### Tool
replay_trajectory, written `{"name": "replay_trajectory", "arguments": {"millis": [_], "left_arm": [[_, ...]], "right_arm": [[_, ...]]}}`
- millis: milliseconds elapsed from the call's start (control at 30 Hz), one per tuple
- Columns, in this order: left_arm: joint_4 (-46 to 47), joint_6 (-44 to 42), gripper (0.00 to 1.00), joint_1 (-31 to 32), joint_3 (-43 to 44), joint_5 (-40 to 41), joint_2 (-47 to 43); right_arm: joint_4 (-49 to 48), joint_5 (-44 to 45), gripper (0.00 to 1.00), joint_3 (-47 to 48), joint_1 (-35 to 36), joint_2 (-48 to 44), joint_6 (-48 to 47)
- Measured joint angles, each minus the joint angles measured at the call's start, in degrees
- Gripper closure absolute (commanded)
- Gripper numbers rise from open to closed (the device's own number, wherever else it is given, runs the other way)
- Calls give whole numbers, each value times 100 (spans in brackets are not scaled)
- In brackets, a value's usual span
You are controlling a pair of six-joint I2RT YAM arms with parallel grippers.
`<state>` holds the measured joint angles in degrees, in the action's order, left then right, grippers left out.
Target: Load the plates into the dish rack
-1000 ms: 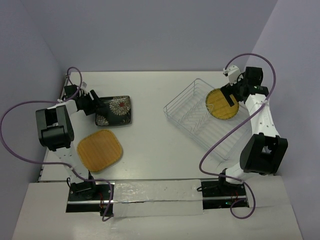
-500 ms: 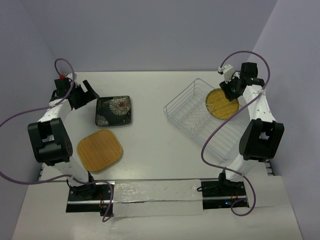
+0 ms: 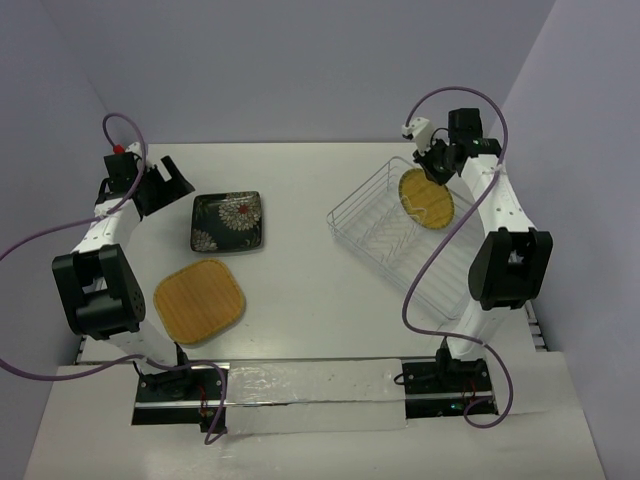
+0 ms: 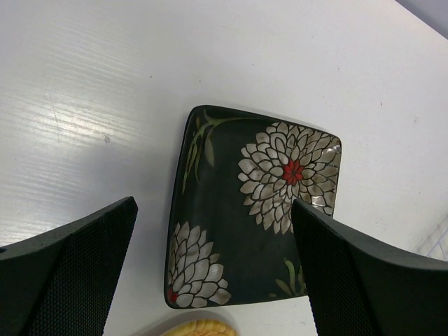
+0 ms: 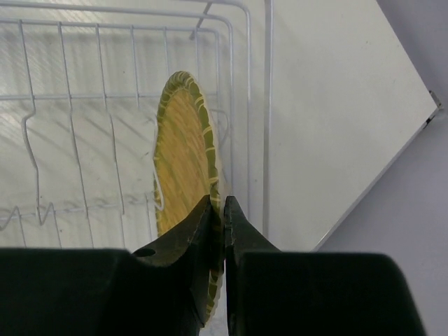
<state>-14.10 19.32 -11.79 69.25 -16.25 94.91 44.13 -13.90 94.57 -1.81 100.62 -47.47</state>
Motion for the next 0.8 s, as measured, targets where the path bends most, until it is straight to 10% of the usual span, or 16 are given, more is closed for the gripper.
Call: {"name": "replay_trajectory", "arguments": {"millis": [167, 433, 800], "left_arm": [[1, -3, 1, 0, 0, 0, 0], [0, -7, 1, 0, 0, 0, 3], [12, -23, 1, 0, 0, 39, 412]], "right_arm": [[32, 16, 80, 271, 118, 215, -4], [21, 271, 32, 350, 130, 283, -14], [5, 28, 9, 376, 130, 81, 149]]}}
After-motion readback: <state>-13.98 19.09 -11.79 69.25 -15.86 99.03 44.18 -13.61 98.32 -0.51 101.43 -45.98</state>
